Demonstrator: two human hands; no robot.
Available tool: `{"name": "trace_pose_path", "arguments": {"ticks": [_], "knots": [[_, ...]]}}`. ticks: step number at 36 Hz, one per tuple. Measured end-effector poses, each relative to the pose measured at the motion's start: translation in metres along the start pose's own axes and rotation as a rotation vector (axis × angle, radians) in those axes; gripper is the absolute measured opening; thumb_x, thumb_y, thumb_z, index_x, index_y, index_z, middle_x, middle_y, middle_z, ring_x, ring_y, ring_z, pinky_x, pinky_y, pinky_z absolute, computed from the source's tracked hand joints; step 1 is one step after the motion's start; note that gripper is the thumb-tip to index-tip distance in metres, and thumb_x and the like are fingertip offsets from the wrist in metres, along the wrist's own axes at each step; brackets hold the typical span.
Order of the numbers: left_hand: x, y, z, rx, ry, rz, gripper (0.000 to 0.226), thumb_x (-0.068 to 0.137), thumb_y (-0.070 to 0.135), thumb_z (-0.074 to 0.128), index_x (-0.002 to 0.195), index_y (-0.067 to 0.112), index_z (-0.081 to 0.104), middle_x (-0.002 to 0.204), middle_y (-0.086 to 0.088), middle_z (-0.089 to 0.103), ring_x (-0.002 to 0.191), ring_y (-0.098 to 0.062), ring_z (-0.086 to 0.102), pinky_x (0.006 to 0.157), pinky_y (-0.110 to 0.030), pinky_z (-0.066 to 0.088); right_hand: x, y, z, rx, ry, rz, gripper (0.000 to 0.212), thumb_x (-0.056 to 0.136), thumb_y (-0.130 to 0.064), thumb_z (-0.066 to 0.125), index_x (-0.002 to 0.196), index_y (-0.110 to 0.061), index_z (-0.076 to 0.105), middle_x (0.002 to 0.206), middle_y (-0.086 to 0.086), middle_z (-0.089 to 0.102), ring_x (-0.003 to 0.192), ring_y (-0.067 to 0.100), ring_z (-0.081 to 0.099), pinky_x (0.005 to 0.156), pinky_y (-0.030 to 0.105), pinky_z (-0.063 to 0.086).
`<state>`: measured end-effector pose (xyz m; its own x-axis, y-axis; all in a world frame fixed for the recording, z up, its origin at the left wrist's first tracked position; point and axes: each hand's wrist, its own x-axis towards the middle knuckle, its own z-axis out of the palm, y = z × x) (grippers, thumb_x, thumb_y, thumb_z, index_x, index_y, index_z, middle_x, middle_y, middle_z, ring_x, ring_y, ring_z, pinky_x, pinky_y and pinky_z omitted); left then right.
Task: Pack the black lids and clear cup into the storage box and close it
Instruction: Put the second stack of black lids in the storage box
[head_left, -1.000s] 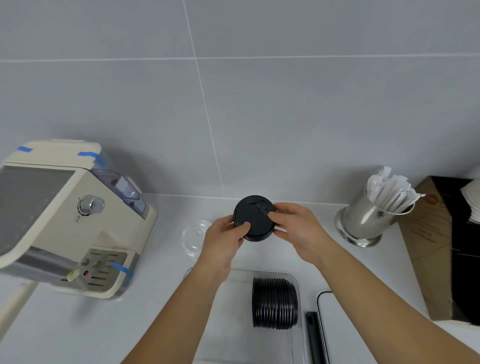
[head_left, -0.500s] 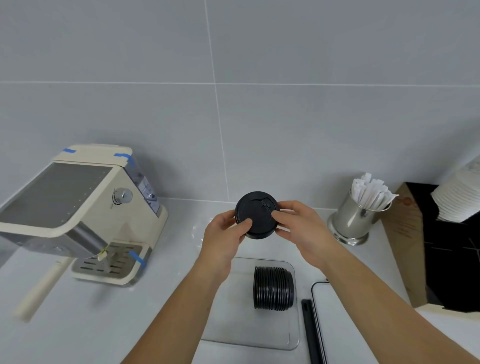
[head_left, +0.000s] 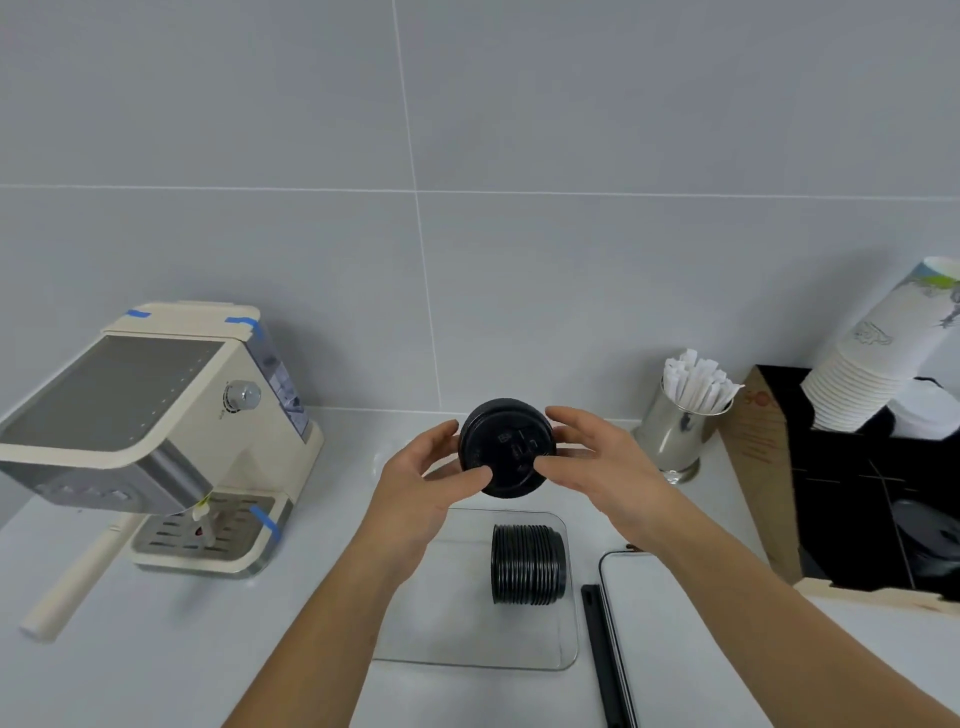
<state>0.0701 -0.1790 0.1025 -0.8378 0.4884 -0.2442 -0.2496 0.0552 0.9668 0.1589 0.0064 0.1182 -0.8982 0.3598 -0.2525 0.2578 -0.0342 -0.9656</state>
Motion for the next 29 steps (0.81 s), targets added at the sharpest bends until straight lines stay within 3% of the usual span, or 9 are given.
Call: {"name": "trace_pose_path", "arguments": {"ticks": [2,5,8,11,16,21,25,29], "knots": [[-0.004,0.001,-0.004,0.049,-0.057,0.016,0.063,0.079,0.001,0.078,0.132,0.027,0.057,0.124,0.013,0.067,0.115,-0.011,0.065,0.089,-0.022,0.051,-0.006,-0.002,-0.002,-0.044,-0.028,-0.024,0.063,0.079,-0.007,0.076,0.132,-0.03,0.051,0.118,-0.008,0.063,0.102,0.008,0.067,0.079,0.022,0.05],[-0.007,0.003,-0.008,0.135,-0.12,0.045,0.069,0.076,-0.005,0.078,0.134,0.027,0.058,0.125,0.012,0.067,0.116,-0.01,0.065,0.075,-0.012,0.055,-0.013,-0.002,-0.003,-0.109,-0.034,-0.082,0.068,0.075,-0.004,0.079,0.132,-0.029,0.052,0.118,-0.009,0.065,0.103,0.007,0.066,0.086,0.026,0.052],[-0.009,0.003,-0.009,0.178,-0.15,0.063,0.074,0.073,-0.01,0.077,0.133,0.028,0.058,0.123,0.006,0.066,0.11,-0.012,0.069,0.077,-0.014,0.056,-0.019,0.0,-0.004,-0.17,-0.044,-0.172,0.058,0.073,-0.001,0.079,0.114,-0.039,0.061,0.113,-0.006,0.069,0.099,0.006,0.067,0.087,0.027,0.055],[-0.012,0.003,-0.009,0.227,-0.162,0.075,0.071,0.071,-0.009,0.079,0.127,0.031,0.06,0.12,0.006,0.065,0.109,-0.014,0.069,0.079,-0.018,0.056,-0.022,0.002,-0.005,-0.217,-0.037,-0.227,0.06,0.071,-0.002,0.081,0.108,-0.045,0.062,0.109,-0.006,0.07,0.1,0.008,0.066,0.089,0.028,0.054],[-0.013,-0.003,-0.011,0.29,-0.185,0.055,0.064,0.071,0.0,0.084,0.119,0.034,0.059,0.12,0.011,0.064,0.11,-0.011,0.067,0.079,-0.021,0.055,-0.026,0.013,-0.009,-0.3,-0.036,-0.236,0.061,0.068,-0.008,0.082,0.114,-0.042,0.061,0.11,-0.006,0.068,0.105,0.009,0.064,0.094,0.028,0.052],[-0.015,-0.01,-0.013,0.379,-0.253,0.044,0.071,0.074,0.014,0.085,0.13,0.044,0.052,0.122,0.012,0.062,0.113,-0.006,0.063,0.079,-0.017,0.054,-0.03,0.025,-0.012,-0.373,-0.032,-0.221,0.06,0.067,-0.013,0.083,0.118,-0.036,0.061,0.109,-0.008,0.068,0.103,0.008,0.064,0.095,0.029,0.052],[-0.017,-0.019,-0.014,0.43,-0.268,0.041,0.07,0.071,0.016,0.086,0.127,0.046,0.055,0.122,0.013,0.063,0.113,-0.009,0.064,0.092,-0.032,0.056,-0.035,0.034,-0.01,-0.41,-0.043,-0.209,0.06,0.066,-0.015,0.082,0.116,-0.039,0.06,0.109,-0.012,0.067,0.105,0.008,0.063,0.094,0.029,0.052],[-0.017,-0.027,-0.016,0.485,-0.251,0.056,0.069,0.068,0.02,0.088,0.123,0.047,0.055,0.118,0.015,0.065,0.107,-0.009,0.067,0.094,-0.034,0.056,-0.038,0.041,-0.007,-0.445,-0.049,-0.187,0.063,0.067,-0.014,0.082,0.12,-0.036,0.057,0.112,-0.014,0.065,0.108,0.005,0.06,0.095,0.025,0.05]]}}
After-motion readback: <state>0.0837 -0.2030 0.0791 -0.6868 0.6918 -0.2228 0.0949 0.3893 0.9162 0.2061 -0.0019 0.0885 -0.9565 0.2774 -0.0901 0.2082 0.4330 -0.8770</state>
